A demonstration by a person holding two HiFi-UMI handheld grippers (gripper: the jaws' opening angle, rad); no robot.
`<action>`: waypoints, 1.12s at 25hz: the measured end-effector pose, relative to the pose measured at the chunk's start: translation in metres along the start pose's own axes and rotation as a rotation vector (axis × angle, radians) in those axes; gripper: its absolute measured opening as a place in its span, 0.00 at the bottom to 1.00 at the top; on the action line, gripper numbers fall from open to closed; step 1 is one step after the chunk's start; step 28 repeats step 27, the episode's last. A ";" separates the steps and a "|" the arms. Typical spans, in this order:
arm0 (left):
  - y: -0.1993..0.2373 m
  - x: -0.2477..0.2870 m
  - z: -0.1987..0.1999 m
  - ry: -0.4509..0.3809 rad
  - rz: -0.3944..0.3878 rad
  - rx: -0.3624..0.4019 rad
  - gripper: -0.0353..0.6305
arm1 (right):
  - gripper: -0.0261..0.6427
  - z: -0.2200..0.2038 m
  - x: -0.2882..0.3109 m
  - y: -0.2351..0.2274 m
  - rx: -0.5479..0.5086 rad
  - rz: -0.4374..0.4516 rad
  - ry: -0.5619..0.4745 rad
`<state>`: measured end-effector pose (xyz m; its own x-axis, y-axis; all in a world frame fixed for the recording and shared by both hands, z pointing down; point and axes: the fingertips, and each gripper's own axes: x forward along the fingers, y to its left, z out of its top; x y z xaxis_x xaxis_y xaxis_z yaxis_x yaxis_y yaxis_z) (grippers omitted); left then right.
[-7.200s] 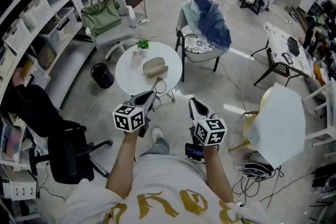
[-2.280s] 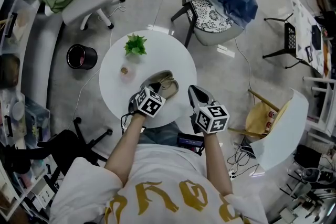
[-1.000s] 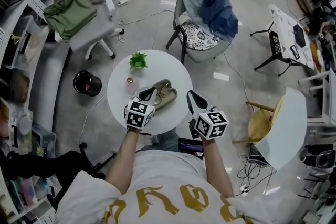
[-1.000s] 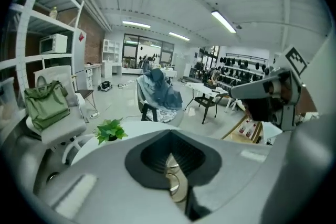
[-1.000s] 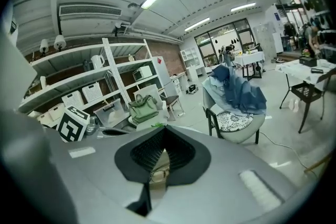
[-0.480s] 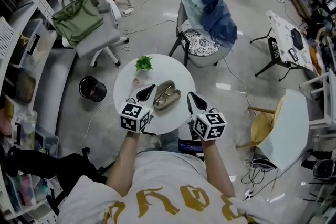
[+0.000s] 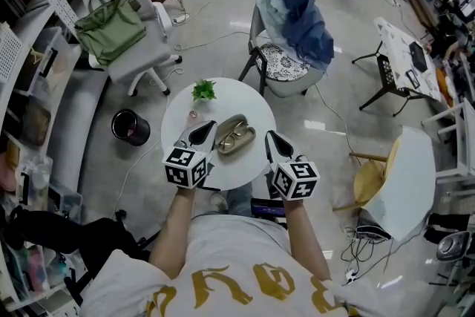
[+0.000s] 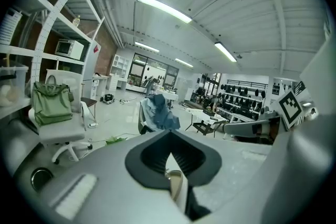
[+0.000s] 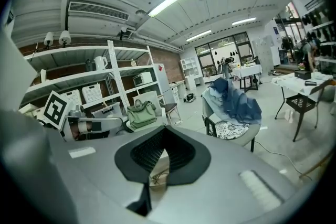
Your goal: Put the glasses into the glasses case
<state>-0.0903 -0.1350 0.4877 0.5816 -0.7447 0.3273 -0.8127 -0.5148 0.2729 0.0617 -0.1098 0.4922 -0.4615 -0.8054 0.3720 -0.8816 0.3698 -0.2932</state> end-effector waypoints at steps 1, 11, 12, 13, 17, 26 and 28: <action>-0.001 0.000 0.000 -0.003 -0.003 -0.003 0.05 | 0.07 0.000 0.000 0.000 0.001 0.002 0.001; -0.001 0.003 -0.006 0.006 -0.029 -0.030 0.05 | 0.07 -0.005 0.003 0.000 0.003 0.007 0.019; 0.000 0.003 -0.007 0.010 -0.027 -0.029 0.05 | 0.07 -0.006 0.003 0.000 0.004 0.006 0.020; 0.000 0.003 -0.008 0.013 -0.026 -0.028 0.05 | 0.07 -0.007 0.003 0.000 0.004 0.005 0.021; 0.001 0.004 -0.010 0.019 -0.023 -0.026 0.05 | 0.07 -0.008 0.004 0.000 0.007 0.006 0.025; 0.004 0.006 -0.013 0.030 -0.020 -0.032 0.05 | 0.07 -0.008 0.007 0.003 0.008 0.017 0.028; 0.004 0.006 -0.013 0.031 -0.019 -0.032 0.05 | 0.07 -0.008 0.008 0.003 0.007 0.017 0.029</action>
